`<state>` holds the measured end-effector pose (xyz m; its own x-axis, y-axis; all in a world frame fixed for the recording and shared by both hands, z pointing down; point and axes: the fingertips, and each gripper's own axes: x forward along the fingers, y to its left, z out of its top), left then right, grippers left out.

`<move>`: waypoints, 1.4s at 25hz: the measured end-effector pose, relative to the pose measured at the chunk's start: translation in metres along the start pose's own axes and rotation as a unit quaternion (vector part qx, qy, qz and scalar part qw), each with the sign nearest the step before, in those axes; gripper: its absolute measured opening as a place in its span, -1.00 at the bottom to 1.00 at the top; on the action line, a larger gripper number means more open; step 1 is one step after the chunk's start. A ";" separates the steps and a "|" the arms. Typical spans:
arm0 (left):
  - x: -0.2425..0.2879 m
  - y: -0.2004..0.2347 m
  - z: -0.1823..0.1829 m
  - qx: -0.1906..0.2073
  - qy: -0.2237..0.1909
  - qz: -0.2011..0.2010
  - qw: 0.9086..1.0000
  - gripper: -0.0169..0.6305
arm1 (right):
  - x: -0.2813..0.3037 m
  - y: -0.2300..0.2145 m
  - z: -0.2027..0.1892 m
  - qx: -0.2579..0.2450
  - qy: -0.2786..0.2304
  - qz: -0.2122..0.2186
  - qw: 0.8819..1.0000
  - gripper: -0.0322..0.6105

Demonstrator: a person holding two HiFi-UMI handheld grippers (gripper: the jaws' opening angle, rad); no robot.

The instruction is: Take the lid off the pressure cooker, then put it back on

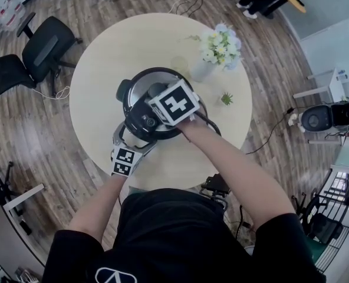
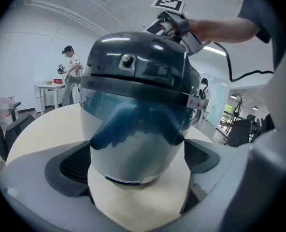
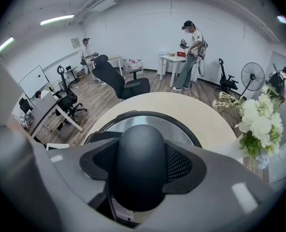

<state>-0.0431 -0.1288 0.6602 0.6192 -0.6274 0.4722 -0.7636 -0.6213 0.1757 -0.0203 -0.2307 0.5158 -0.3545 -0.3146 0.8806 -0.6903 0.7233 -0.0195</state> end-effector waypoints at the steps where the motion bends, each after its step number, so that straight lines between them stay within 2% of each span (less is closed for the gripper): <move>1: 0.000 0.000 0.001 0.001 -0.001 0.000 1.000 0.86 | 0.000 0.002 0.002 -0.002 -0.006 0.008 1.000 -0.01; 10: 0.000 0.001 0.001 0.001 -0.003 0.000 1.000 0.82 | -0.001 0.009 0.002 -0.081 -0.009 0.054 0.995 0.00; 15: 0.000 0.001 0.001 0.001 -0.003 -0.001 1.000 0.83 | -0.001 0.018 -0.005 -0.181 0.009 0.105 0.978 0.01; 18: 0.002 0.001 0.000 0.001 -0.003 -0.001 1.000 0.83 | -0.001 0.020 -0.008 -0.217 0.013 0.120 0.969 0.01; 28: 0.001 0.003 -0.002 0.000 0.009 -0.005 1.000 0.82 | 0.000 0.021 -0.007 -0.224 0.003 0.123 0.967 0.02; 31: -0.002 0.003 -0.001 0.003 0.019 -0.010 1.000 0.74 | -0.002 0.020 -0.008 -0.217 -0.002 0.123 0.968 0.01; 35: -0.006 0.004 -0.002 0.001 0.034 -0.018 0.999 0.68 | -0.004 0.015 -0.009 -0.226 -0.006 0.096 0.969 0.02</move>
<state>-0.0501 -0.1269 0.6599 0.6323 -0.5710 0.5235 -0.7406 -0.6439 0.1921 -0.0239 -0.2130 0.5164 -0.4582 -0.1522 0.8757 -0.2646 0.9639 0.0291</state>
